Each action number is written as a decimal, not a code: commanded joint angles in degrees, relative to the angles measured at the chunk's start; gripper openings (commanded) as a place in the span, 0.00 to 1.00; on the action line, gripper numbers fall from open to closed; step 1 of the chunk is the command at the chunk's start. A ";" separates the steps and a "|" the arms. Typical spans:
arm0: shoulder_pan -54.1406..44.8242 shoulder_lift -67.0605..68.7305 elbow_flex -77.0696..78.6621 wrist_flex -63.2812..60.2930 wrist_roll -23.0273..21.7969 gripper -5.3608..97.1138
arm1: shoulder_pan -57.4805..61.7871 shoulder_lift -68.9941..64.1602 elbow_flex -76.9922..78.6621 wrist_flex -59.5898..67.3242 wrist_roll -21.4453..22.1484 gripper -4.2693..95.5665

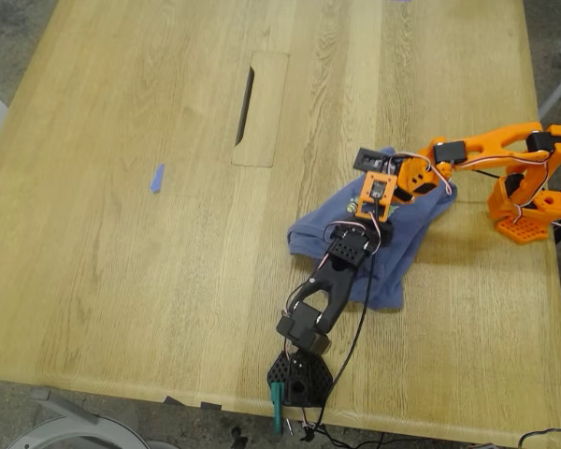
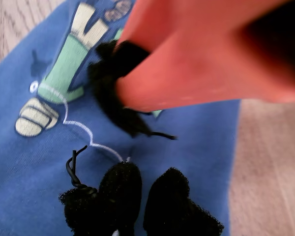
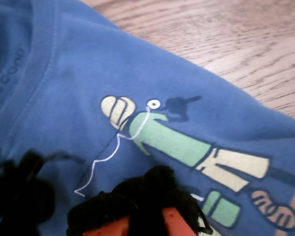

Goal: Fold a T-shirt

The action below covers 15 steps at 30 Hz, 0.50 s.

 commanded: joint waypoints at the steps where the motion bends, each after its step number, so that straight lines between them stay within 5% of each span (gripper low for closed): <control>1: -2.46 0.18 0.88 -5.71 -0.70 0.12 | -0.53 1.93 3.52 -3.08 0.44 0.04; 15: -19.42 -0.62 6.15 -11.34 -1.05 0.12 | 4.13 28.12 34.98 -2.90 0.97 0.04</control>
